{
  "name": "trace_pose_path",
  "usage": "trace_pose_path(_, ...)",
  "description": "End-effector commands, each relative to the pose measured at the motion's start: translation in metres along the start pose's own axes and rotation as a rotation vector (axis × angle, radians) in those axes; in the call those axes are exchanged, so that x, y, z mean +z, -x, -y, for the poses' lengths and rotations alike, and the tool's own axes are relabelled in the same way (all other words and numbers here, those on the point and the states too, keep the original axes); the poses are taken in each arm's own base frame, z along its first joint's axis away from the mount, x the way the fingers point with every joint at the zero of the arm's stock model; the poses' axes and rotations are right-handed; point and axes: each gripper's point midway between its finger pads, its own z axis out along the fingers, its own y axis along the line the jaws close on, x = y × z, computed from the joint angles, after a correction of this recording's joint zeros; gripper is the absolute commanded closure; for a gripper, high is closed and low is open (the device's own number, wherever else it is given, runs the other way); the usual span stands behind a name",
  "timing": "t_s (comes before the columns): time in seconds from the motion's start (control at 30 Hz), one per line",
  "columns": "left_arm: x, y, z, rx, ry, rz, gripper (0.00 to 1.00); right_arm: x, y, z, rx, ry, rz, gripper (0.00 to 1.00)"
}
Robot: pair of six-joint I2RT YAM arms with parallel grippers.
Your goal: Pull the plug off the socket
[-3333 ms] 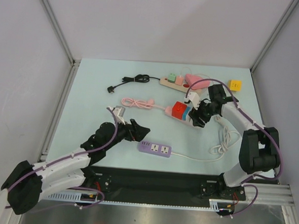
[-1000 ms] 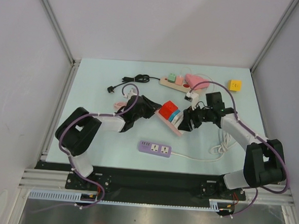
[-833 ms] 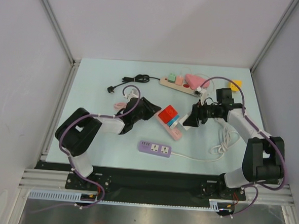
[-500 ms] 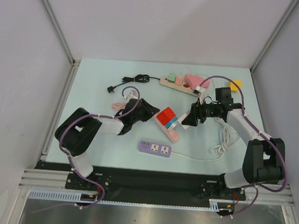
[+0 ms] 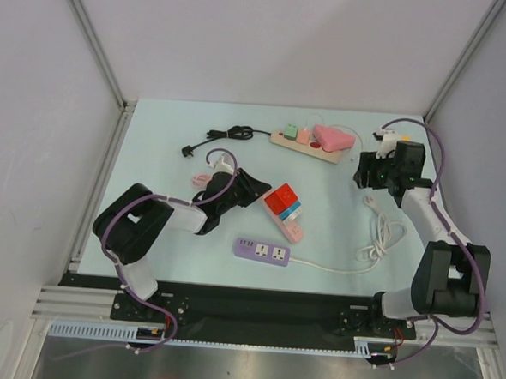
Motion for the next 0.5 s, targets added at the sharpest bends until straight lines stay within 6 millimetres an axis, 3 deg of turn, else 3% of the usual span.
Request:
trace_pose_path(0.0,-0.005,0.018,0.045,0.047,-0.189,0.059,1.00,-0.012,0.040,0.098,0.069,-0.492,0.138,1.00)
trace_pose_path(0.1,-0.005,0.018,0.048,0.048,-0.206,0.061,1.00,-0.014,0.047,0.132,0.105,-0.617,0.138,1.00)
trace_pose_path(0.23,-0.007,0.017,0.049,0.052,-0.217,0.060,1.00,0.003,0.038,0.170,0.152,-0.672,0.107,1.00)
trace_pose_path(0.47,-0.008,0.016,0.047,0.067,-0.217,0.054,1.00,0.034,0.040,0.203,0.159,-0.693,0.084,0.99)
